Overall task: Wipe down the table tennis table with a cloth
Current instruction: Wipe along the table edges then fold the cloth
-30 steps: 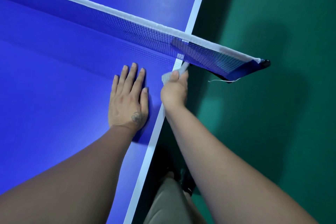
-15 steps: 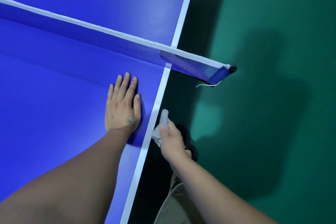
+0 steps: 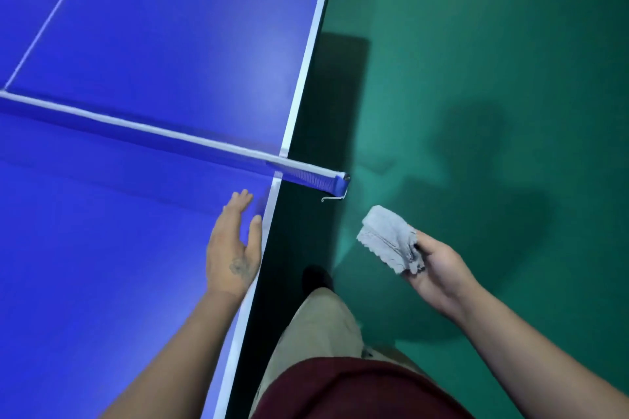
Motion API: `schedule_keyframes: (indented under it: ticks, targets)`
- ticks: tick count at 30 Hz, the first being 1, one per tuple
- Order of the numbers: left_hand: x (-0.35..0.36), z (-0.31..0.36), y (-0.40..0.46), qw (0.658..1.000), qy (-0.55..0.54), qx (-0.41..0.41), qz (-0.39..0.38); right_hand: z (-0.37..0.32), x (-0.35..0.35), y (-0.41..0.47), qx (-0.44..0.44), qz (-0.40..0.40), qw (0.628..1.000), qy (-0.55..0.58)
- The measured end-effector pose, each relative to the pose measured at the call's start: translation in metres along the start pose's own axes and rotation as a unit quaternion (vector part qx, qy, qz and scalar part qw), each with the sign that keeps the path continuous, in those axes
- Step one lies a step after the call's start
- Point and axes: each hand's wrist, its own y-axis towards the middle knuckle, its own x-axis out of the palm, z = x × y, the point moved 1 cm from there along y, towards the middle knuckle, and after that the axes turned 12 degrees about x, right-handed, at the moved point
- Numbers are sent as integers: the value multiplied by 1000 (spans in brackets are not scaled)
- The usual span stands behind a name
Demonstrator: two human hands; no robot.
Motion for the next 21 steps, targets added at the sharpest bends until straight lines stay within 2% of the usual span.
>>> schedule_keyframes:
  ticks: [5, 8, 15, 21]
  targets:
    - [-21, 57, 39, 996, -29, 76, 45, -43, 12, -10, -25, -32, 994, 98]
    - [-29, 74, 88, 994, -21, 105, 39, -66, 24, -3, -33, -51, 987, 150]
    - [-17, 71, 185, 995, 39, 69, -55, -91, 43, 43, -45, -61, 977, 200]
    - [19, 60, 227, 986, 85, 20, -145, -97, 63, 96, 1, -39, 975, 218]
